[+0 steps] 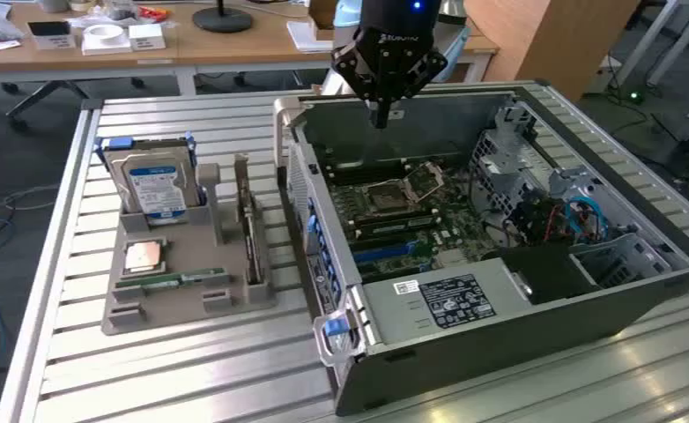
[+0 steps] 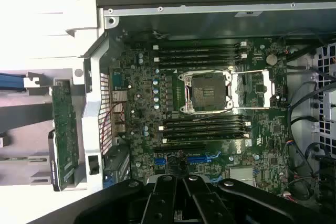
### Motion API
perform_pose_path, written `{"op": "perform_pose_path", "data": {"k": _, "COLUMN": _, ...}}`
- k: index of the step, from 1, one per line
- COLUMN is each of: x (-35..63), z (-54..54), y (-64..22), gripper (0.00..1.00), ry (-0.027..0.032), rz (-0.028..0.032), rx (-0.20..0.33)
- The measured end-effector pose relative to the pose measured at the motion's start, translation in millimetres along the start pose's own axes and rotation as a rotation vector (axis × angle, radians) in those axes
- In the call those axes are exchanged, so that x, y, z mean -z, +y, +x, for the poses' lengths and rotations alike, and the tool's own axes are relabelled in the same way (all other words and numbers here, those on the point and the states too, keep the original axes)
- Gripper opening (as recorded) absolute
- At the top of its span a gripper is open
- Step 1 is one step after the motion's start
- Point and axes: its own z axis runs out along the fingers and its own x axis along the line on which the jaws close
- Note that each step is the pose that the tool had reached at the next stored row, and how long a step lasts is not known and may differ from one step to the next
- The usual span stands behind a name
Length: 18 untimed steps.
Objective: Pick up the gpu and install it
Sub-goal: 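Reach for the gpu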
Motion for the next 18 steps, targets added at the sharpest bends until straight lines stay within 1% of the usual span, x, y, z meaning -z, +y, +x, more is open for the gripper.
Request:
{"op": "perform_pose_path", "data": {"k": 13, "x": 0.0, "z": 0.1, "y": 0.0, "gripper": 0.11, "ry": 0.0, "rz": 0.0, "rx": 0.0}}
{"op": "perform_pose_path", "data": {"k": 18, "x": 0.1, "z": 7.2, "y": -0.5, "gripper": 0.11, "ry": 0.0, "rz": 0.0, "rx": 0.0}}
